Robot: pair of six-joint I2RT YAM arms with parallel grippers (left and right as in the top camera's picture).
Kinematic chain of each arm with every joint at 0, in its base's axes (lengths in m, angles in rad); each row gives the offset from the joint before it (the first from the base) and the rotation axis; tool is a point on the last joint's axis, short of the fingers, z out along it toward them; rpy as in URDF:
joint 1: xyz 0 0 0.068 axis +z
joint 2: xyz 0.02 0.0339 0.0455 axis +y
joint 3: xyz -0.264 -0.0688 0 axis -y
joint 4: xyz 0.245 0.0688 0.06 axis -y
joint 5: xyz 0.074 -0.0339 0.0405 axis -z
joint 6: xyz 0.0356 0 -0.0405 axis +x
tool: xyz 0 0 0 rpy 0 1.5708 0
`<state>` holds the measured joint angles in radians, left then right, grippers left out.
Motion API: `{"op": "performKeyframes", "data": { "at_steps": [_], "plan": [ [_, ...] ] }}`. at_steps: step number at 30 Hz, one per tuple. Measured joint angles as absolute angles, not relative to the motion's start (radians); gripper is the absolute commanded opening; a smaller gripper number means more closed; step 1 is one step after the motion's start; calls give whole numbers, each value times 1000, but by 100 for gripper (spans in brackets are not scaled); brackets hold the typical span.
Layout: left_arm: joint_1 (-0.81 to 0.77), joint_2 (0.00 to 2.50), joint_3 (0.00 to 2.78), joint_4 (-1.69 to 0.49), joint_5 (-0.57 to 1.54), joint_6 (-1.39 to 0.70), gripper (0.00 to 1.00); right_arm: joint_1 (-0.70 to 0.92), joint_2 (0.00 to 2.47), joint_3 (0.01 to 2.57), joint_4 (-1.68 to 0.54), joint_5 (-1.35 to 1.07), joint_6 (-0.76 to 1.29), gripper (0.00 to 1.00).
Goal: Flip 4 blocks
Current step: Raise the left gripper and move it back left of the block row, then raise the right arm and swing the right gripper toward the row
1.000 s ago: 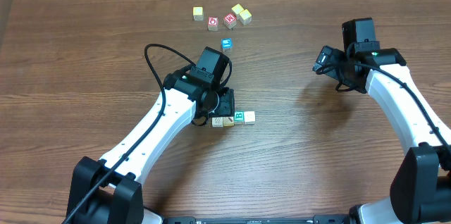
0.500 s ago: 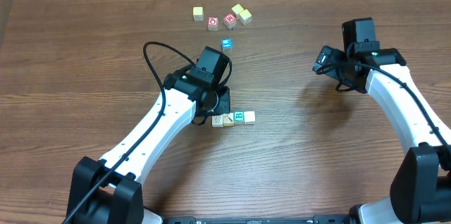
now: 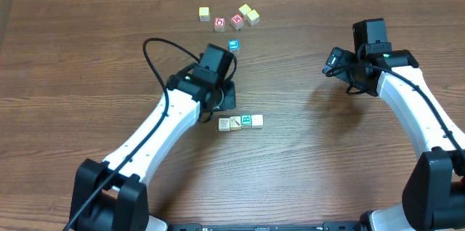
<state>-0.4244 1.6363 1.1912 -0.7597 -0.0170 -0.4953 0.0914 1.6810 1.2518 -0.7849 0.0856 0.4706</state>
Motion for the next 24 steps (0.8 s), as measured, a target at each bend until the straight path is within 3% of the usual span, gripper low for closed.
{"op": "performKeyframes", "data": {
  "at_steps": [9, 24],
  "plan": [
    [-261, 1685, 1191, -721, -3, -495, 4, 91, 1681, 1252, -785, 86, 470, 100],
    [-269, 1685, 1192, -831, 24, -495, 4, 91, 1681, 1252, -785, 85, 471, 100]
  ]
}}
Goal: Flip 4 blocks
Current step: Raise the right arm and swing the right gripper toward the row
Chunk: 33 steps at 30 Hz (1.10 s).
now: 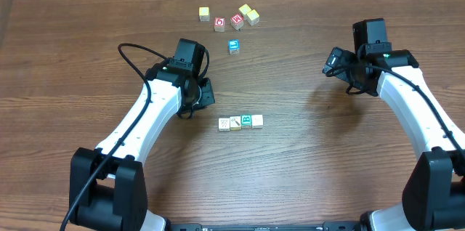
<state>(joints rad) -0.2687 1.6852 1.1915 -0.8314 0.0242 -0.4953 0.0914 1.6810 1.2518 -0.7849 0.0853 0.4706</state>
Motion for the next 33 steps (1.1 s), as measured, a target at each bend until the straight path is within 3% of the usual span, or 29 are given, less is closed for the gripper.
{"op": "performKeyframes", "data": {
  "at_steps": [19, 26, 27, 29, 30, 33],
  "plan": [
    [-288, 1685, 1192, -1005, 83, -467, 4, 91, 1681, 1252, -767, 70, 483, 100],
    [-288, 1685, 1192, -1001, 83, -464, 6, 91, 1681, 1252, -752, -213, 605, 100],
    [-288, 1685, 1192, -1000, 83, -464, 6, 91, 1681, 1252, -751, -265, 621, 94],
    [-288, 1685, 1192, -1000, 83, -464, 6, 91, 1681, 1252, -747, -355, 640, 22],
    [-288, 1685, 1192, -1000, 83, -464, 6, 91, 1681, 1252, -746, -389, 649, 4],
    [-288, 1685, 1192, -999, 83, -464, 6, 94, 1681, 1252, -757, -469, 663, 4]
  ]
}}
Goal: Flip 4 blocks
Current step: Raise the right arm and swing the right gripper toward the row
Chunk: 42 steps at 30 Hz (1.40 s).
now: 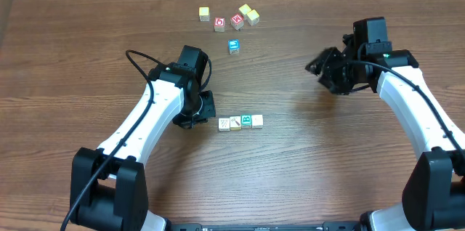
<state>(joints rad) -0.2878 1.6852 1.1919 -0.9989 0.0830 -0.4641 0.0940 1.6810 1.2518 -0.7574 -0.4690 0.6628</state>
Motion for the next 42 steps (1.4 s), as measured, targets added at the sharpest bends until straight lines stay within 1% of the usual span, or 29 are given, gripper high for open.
{"op": "performKeyframes", "data": {
  "at_steps": [5, 8, 16, 18, 21, 23, 24, 25, 34, 42],
  "plan": [
    [-288, 1685, 1192, -989, 83, -464, 4, 128, 1681, 1252, -761, -490, 654, 4],
    [-289, 1685, 1192, -973, 83, -464, 5, 197, 1681, 1252, -772, -450, 628, 4],
    [-289, 1685, 1192, -941, 78, -467, 4, 405, 1681, 1252, -774, -104, 608, 4],
    [-289, 1685, 1192, -933, 78, -469, 4, 434, 1681, 1252, -770, -51, 606, 4],
    [-290, 1685, 1192, -916, 77, -469, 4, 472, 1681, 1252, -758, 35, 602, 7],
    [-295, 1685, 1192, -912, 68, -469, 4, 479, 1681, 1252, -752, 64, 601, 7],
    [-295, 1685, 1192, -912, 61, -469, 4, 479, 1681, 1252, -752, 69, 601, 4],
    [-296, 1685, 1192, -912, 49, -469, 4, 479, 1681, 1252, -752, 72, 601, 4],
    [-314, 1685, 1192, -889, 7, -469, 4, 478, 1692, 1252, -702, 115, 591, 4],
    [-311, 1685, 1192, -864, -51, -469, 4, 477, 1744, 1252, -660, 126, 527, 4]
  ]
}}
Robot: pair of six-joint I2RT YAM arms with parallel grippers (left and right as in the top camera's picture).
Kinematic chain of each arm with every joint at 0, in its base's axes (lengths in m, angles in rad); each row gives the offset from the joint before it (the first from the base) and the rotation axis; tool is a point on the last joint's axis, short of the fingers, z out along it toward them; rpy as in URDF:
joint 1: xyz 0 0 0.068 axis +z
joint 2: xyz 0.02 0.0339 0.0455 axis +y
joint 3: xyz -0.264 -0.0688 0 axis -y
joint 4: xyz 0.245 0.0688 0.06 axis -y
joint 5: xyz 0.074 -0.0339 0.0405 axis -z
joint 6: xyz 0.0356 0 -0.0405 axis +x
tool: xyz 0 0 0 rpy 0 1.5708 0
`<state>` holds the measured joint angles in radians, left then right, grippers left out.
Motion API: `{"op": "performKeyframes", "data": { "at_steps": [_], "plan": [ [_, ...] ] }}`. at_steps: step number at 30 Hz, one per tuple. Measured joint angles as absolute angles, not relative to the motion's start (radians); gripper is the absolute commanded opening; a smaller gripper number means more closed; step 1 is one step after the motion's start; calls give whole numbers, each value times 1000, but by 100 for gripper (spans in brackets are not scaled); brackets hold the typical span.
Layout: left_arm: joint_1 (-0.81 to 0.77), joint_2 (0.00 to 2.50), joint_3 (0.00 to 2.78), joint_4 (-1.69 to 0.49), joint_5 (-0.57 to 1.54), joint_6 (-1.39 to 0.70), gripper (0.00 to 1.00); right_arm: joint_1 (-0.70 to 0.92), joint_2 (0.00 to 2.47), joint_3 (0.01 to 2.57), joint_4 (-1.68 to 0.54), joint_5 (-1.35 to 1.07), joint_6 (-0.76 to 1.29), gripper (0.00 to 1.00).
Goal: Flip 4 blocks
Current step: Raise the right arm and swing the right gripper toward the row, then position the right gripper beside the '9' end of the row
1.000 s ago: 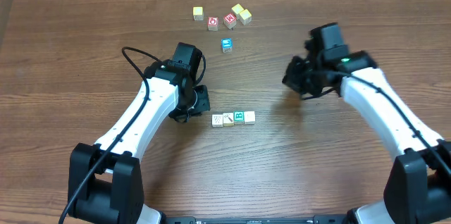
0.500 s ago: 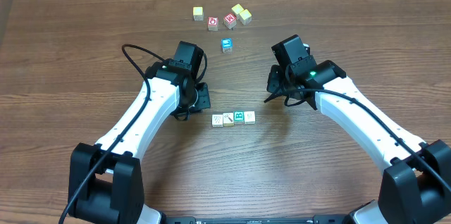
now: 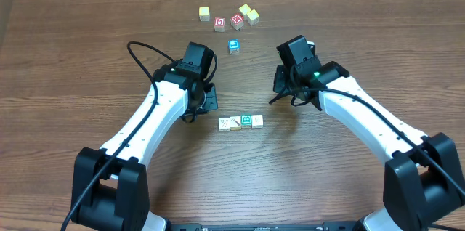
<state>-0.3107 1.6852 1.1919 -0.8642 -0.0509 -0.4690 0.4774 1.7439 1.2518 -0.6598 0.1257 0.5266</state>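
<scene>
Four small blocks lie in a row mid-table: a pale block (image 3: 224,123), a tan block (image 3: 235,123), a green-faced block (image 3: 246,120) and a cream block (image 3: 257,120). My left gripper (image 3: 206,102) hangs just left of and behind the row, clear of it; its fingers point down and their gap is hidden. My right gripper (image 3: 277,91) is behind and to the right of the row, fingers spread and empty.
Several loose blocks lie at the back: a blue one (image 3: 233,46) nearest, two red ones (image 3: 219,24) (image 3: 237,21) and yellow ones (image 3: 204,14) (image 3: 249,14). A cardboard wall borders the far edge.
My right arm has moved from the right side of the table leftward, to just behind the right end of the row. My left gripper shifted slightly back and right. The blocks are unmoved.
First my left gripper was right behind the row's left end while the right arm rested far right. Then the left gripper was further left, away from the row, and stayed nearby. The right gripper turned and opened, and now stands near the row.
</scene>
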Motion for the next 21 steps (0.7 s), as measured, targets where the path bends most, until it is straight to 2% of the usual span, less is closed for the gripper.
{"op": "performKeyframes", "data": {
  "at_steps": [11, 21],
  "plan": [
    [-294, 1685, 1192, -843, -65, -475, 4, 472, 1758, 1252, -614, 135, 497, 4],
    [-234, 1685, 1192, -842, -49, -522, 4, 430, 1761, 1437, -810, 128, 494, 4]
  ]
}}
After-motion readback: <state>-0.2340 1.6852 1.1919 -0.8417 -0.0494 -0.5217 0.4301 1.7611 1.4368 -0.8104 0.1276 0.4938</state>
